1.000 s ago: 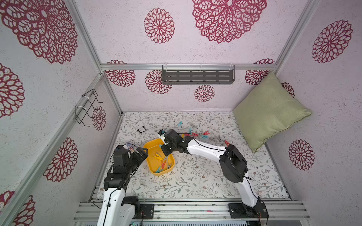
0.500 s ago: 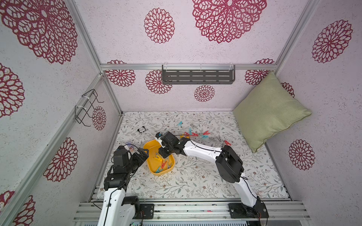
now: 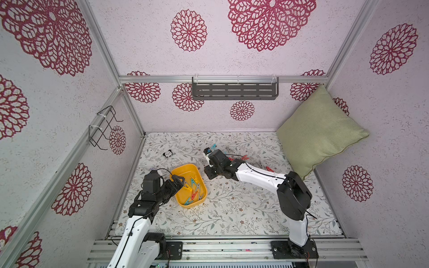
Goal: Put the clothespins into the storage box
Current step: Pick up the clothespin from the center of the board.
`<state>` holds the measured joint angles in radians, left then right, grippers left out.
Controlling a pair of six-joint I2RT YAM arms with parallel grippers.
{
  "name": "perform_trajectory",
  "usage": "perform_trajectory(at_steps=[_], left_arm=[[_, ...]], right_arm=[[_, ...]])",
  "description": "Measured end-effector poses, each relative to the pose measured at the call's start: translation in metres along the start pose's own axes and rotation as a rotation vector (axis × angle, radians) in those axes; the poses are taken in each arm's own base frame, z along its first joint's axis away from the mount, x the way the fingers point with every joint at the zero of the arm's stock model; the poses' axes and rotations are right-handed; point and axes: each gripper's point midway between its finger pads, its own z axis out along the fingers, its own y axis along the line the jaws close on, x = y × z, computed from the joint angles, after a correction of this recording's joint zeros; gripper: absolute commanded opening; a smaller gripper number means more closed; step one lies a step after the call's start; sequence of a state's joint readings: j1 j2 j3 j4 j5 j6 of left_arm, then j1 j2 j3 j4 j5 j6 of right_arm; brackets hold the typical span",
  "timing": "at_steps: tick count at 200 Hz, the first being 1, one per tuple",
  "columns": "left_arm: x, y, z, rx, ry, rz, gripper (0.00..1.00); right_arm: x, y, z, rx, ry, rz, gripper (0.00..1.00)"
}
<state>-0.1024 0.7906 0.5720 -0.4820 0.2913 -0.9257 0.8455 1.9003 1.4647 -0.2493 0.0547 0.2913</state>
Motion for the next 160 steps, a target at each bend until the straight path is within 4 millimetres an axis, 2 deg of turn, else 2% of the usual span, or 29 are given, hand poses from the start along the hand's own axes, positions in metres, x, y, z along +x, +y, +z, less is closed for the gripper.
perform_trajectory(at_steps=[22,47,66,87,114,140,160], left_arm=[[0.006,-0.009,0.010,0.005,0.026,0.025,0.97],[0.011,-0.019,0.021,0.012,0.046,0.049,0.97],[0.016,-0.027,0.030,0.016,0.063,0.070,0.97],[0.022,-0.037,0.039,0.025,0.082,0.093,0.97],[0.027,-0.045,0.050,0.029,0.096,0.114,0.97],[0.032,-0.050,0.058,0.030,0.110,0.126,0.97],[0.034,-0.051,0.061,0.029,0.115,0.131,0.97]], right_arm=[[0.011,-0.055,-0.016,0.069,-0.022,0.111,0.48],[0.034,-0.118,-0.030,0.185,-0.028,0.241,0.48],[0.054,-0.153,-0.038,0.266,-0.025,0.314,0.49],[0.076,-0.181,-0.047,0.331,-0.017,0.381,0.49],[0.096,-0.208,-0.055,0.382,-0.019,0.454,0.52],[0.107,-0.224,-0.057,0.409,-0.018,0.496,0.53],[0.107,-0.228,-0.056,0.412,-0.026,0.506,0.53]])
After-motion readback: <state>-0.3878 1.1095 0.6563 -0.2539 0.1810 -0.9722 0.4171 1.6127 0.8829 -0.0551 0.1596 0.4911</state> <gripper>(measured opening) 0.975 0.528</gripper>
